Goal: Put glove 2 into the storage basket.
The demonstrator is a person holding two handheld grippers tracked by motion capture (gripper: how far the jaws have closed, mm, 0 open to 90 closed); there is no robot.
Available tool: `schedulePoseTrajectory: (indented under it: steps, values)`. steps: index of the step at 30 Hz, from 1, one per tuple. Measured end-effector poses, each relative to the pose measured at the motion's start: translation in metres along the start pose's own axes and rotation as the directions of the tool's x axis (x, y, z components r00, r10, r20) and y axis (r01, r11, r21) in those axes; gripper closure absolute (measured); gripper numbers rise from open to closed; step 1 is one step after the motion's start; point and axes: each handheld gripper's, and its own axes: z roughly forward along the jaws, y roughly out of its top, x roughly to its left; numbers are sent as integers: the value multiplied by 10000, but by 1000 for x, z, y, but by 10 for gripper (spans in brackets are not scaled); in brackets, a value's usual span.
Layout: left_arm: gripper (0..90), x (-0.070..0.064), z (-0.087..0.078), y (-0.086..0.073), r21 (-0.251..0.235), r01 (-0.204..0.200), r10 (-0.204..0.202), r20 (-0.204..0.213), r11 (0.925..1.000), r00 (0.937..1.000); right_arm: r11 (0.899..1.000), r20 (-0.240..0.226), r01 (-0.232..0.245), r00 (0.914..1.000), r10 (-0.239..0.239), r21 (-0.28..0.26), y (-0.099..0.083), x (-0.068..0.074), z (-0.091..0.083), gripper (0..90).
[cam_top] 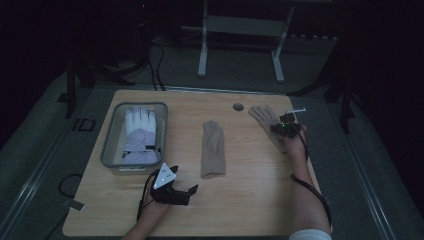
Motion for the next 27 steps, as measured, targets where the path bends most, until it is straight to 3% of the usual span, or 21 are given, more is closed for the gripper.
schedulePoseTrajectory:
  steps: [2, 6, 11, 15, 21, 23, 26, 27]
  values:
    - [0, -1, 0, 0, 21, -127, 127, -44, 9999, 9999, 9999, 168, -131, 9998, 129, 105, 1, 2, -1, 793]
    - [0, -2, 1, 0, 46, -160, 161, -140, 9999, 9998, 9881, -243, -1534, 9879, 1531, -99, -4, -1, -5, 829]
    - [0, -3, 1, 0, 64, -192, 193, -145, 9998, 9997, 9888, 54, -1398, 9901, 1403, -528, -4, 11, -23, 833]
    - [0, -3, 1, 0, 81, -186, 187, -140, 9998, 9997, 9806, 0, -1673, 9858, 1681, -1026, -2, 22, -47, 834]
    - [0, -4, 1, 1, 91, -277, 278, -183, 9996, 9994, 9597, -87, -2300, 9728, 2317, -1613, -9, 41, -83, 834]
    - [0, -4, 1, 1, 91, -318, 320, -193, 9995, 9993, 9552, -103, -2435, 9694, 2453, -1680, -16, 46, -91, 833]
    - [0, -5, 1, 0, 82, -374, 375, -204, 9993, 9991, 9411, -368, -2918, 9564, 2898, -1706, -30, 49, -100, 833]
    - [0, -5, 2, 0, 81, -387, 388, -197, 9992, 9991, 9411, -357, -2922, 9562, 2905, -1703, -34, 50, -102, 833]
